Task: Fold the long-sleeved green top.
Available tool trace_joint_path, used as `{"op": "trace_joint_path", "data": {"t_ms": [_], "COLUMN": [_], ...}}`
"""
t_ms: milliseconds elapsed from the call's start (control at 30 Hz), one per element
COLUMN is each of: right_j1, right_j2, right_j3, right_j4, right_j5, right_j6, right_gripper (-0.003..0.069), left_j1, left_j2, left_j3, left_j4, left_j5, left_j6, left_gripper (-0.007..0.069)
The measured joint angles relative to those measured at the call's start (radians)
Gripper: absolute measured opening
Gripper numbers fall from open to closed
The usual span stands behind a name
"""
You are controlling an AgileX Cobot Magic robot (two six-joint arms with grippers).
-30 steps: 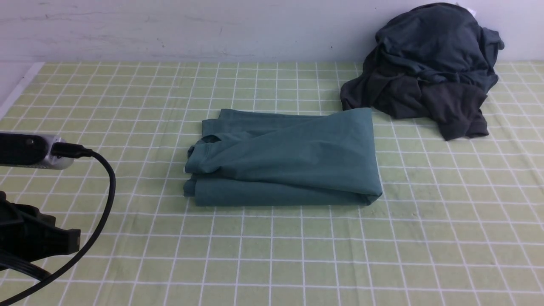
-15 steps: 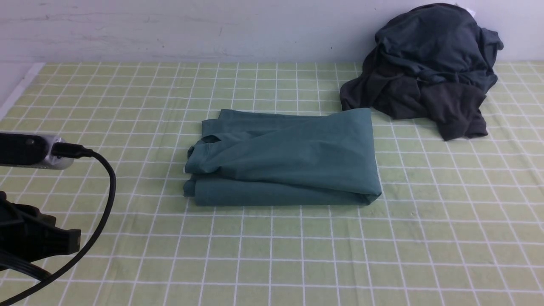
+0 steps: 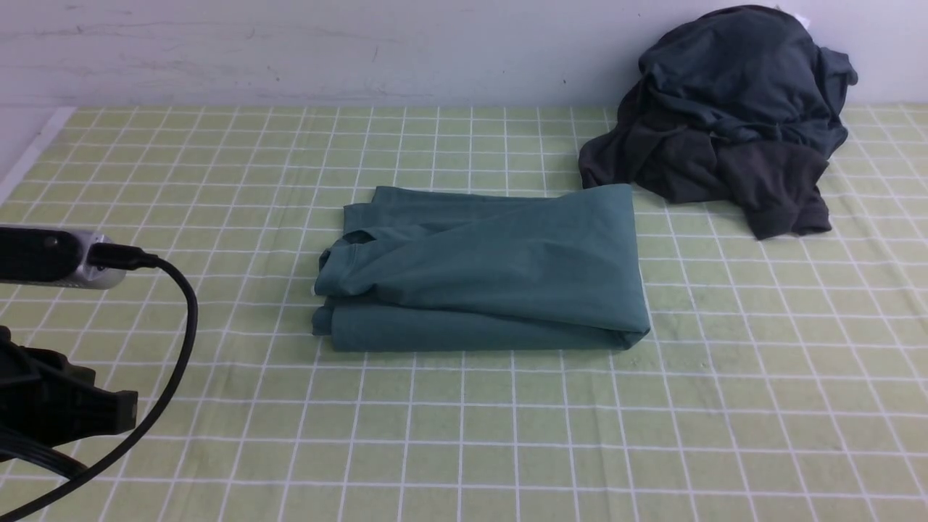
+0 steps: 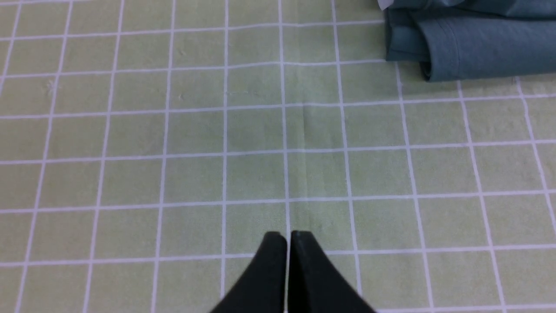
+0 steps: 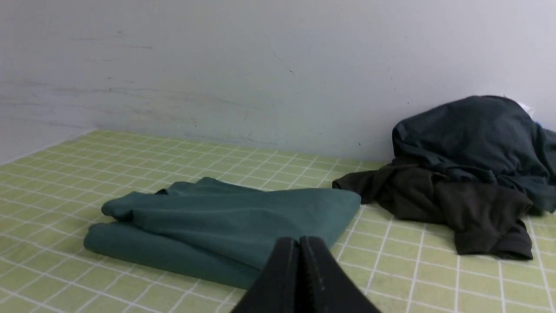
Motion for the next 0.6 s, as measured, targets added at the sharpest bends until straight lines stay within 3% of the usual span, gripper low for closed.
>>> {"op": "trace_joint_path", "data": {"t_ms": [167,267,400,600], "right_j1": [-0.175,-0.258,-0.313,-0.321], "right_j2": [-0.005,-0.005,-0.005,-0.005], "right_j3": [0.163,0.201,0.201,0.2], "right_j4": [0.151,0.169,0.161,0.153], "right_j5": [-0.155,-0.187,-0.157,-0.021], "right_j6": [-0.122,-0.141,-0.145,-0.145], "right_gripper": [-0.0014,-0.0014,-0.0014,-0.0014], "left_j1": [0.0,0.0,0.0,0.0], "left_j2": [0.0,0.0,0.0,0.0], "left_j3": [0.0,0.0,0.0,0.0], "left_j4": [0.0,0.0,0.0,0.0], "left_j5": [0.0,0.0,0.0,0.0], "left_j6": [0.0,0.0,0.0,0.0], "left_gripper": [-0.0003,-0.0003,-0.0003,-0.0003]}}
